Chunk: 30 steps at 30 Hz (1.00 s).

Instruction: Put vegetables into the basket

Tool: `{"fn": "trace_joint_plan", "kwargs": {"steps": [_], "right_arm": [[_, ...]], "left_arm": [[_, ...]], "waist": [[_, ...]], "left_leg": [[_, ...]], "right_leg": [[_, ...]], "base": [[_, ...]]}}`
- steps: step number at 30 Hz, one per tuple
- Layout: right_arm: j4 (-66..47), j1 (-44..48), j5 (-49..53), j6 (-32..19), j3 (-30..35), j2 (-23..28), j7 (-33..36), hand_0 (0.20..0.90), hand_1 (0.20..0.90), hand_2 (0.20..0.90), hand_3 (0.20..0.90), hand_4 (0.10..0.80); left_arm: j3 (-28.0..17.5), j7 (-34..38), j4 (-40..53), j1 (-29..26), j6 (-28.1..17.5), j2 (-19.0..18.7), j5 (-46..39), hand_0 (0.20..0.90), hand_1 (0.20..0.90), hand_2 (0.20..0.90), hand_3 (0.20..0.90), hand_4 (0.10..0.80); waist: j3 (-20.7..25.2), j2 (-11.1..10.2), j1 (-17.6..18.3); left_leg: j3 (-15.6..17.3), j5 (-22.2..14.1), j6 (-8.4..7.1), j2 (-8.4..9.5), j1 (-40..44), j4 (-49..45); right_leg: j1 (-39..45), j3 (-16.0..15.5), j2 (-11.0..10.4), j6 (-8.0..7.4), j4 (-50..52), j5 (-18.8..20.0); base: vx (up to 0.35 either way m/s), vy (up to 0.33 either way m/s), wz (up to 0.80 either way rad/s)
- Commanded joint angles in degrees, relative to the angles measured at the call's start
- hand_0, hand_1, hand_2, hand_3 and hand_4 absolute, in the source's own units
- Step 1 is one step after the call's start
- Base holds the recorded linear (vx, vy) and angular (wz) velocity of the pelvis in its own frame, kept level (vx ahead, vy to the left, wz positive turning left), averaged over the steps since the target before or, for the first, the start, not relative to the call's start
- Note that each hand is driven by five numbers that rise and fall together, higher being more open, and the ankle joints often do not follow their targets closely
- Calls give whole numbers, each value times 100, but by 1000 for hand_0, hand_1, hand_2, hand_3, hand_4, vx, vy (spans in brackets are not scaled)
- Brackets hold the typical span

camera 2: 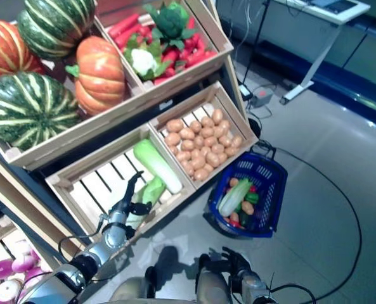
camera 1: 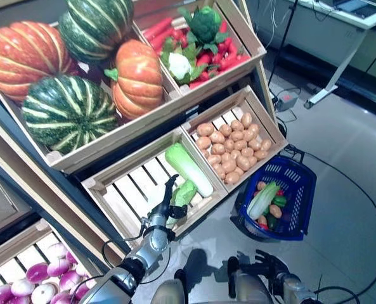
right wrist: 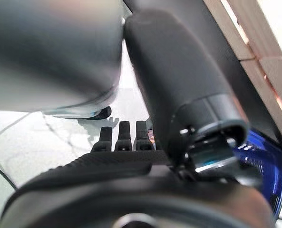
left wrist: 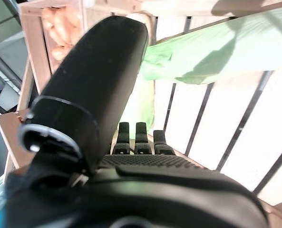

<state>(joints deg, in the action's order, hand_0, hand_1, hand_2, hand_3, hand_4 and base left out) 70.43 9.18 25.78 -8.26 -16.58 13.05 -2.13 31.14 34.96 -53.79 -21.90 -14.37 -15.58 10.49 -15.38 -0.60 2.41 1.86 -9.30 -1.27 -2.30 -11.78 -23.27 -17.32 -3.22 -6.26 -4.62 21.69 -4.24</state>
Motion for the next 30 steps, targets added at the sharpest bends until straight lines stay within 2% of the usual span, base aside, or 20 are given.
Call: {"fn": "trace_joint_plan", "kwargs": {"steps": [1, 7, 12, 16, 19, 20, 23, 30], "right_arm": [[-205, -133, 255, -279, -139, 232, 212, 900, 900, 900, 900, 800], [-300, -245, 298, -384, 72, 438, 271, 900, 900, 900, 900, 800], [-406, -377, 317, -460, 162, 572, 242, 900, 900, 900, 900, 800], [-549, -504, 303, -513, 229, 637, 240, 900, 900, 900, 900, 800], [-604, -523, 333, -557, 238, 701, 225, 900, 900, 900, 900, 800], [-606, -516, 337, -561, 234, 712, 221, 900, 900, 900, 900, 800], [-727, -500, 339, -560, 204, 768, 222, 900, 900, 900, 900, 800], [-906, -399, 480, -586, 173, 936, 202, 900, 900, 900, 900, 800]], "left_arm": [[-272, 675, 216, -607, -148, -44, -111, 900, 900, 900, 900, 800], [-375, 598, 226, -835, -24, -236, -511, 900, 900, 900, 900, 800], [-535, 711, 94, -970, 61, -440, -842, 900, 900, 900, 900, 800], [-675, 378, 0, -1058, 82, -563, -1130, 900, 900, 900, 900, 800], [-690, -11, -185, -1208, 149, -677, -1702, 900, 900, 900, 900, 800], [-716, -86, -255, -1234, 144, -679, -1806, 900, 900, 900, 900, 800], [-758, -331, -463, -1348, 213, -755, -2076, 900, 900, 900, 900, 800], [-840, -393, -866, -1652, 433, -1094, -2373, 900, 900, 900, 900, 800]], "waist": [[-80, -68, 135], [-244, -72, 269], [-320, -121, 358], [-395, -166, 430], [-497, -198, 490], [-549, -193, 494], [-635, -215, 555], [-781, -216, 629]], "left_leg": [[81, -106, 379, 303, -984, -1263], [87, -442, 453, 257, -1699, -2291], [64, -588, 487, 246, -2033, -2792], [75, -691, 533, 229, -2296, -3152], [79, -754, 577, 211, -2538, -3410], [65, -952, 569, 204, -2518, -3558], [84, -992, 594, 177, -2733, -3749], [125, -1033, 619, 100, -3207, -4038]], "right_leg": [[-344, 78, -15, 475, 1137, -249], [-1051, 166, 65, 528, 2060, -492], [-1406, 191, 116, 558, 2513, -605], [-1680, 193, 159, 578, 2798, -659], [-1941, 189, 183, 594, 3018, -689], [-1946, 207, 210, 566, 3178, -864], [-2186, 212, 243, 575, 3345, -885], [-2707, 209, 293, 605, 3627, -940]], "base": [[-91, 69, 0], [-23, 37, 1], [14, 18, 2], [8, 6, 2], [9, 9, -16], [51, 11, 11], [-2, 20, 39], [-30, 15, -2]]}}
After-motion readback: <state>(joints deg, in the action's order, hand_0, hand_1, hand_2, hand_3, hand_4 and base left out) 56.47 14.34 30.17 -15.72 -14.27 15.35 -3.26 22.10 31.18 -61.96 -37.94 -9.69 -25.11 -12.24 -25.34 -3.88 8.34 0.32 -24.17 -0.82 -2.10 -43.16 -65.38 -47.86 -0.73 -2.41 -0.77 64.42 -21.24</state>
